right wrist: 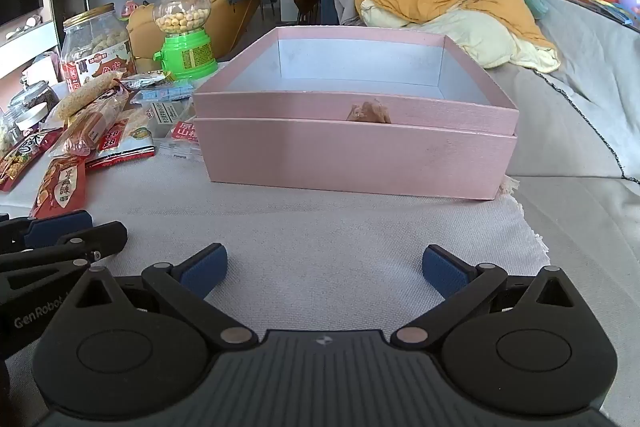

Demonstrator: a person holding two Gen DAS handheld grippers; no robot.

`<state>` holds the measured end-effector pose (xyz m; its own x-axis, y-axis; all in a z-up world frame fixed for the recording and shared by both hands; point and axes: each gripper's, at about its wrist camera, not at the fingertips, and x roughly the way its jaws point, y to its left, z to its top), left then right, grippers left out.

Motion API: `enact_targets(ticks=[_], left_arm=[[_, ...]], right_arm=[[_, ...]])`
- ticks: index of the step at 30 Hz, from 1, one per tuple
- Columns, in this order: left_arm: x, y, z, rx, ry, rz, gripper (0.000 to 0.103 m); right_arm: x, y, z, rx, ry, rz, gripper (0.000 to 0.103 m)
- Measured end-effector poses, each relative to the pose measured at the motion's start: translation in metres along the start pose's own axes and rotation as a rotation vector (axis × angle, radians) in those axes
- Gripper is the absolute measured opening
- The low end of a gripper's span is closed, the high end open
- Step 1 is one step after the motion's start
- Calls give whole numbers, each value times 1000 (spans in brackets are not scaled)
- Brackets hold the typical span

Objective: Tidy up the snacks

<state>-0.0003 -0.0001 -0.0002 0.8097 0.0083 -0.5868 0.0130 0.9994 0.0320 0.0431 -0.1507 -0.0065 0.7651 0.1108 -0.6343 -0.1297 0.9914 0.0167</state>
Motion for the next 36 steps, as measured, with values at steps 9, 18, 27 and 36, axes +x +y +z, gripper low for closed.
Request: enact_targets(ticks=[9, 18, 27, 36], left_arm=[[0, -1, 0, -7, 4, -5, 36], [-2, 0, -1, -9, 5, -6, 36], [0, 1, 0, -7, 5, -5, 36], [0, 1, 0, -6, 5, -5, 36]], right_arm=[[0, 0, 0, -1, 5, -1, 103], [0, 0, 0, -1, 5, -1, 103], [0, 0, 0, -1, 5, -1, 103], [0, 0, 0, -1, 5, -1, 103]])
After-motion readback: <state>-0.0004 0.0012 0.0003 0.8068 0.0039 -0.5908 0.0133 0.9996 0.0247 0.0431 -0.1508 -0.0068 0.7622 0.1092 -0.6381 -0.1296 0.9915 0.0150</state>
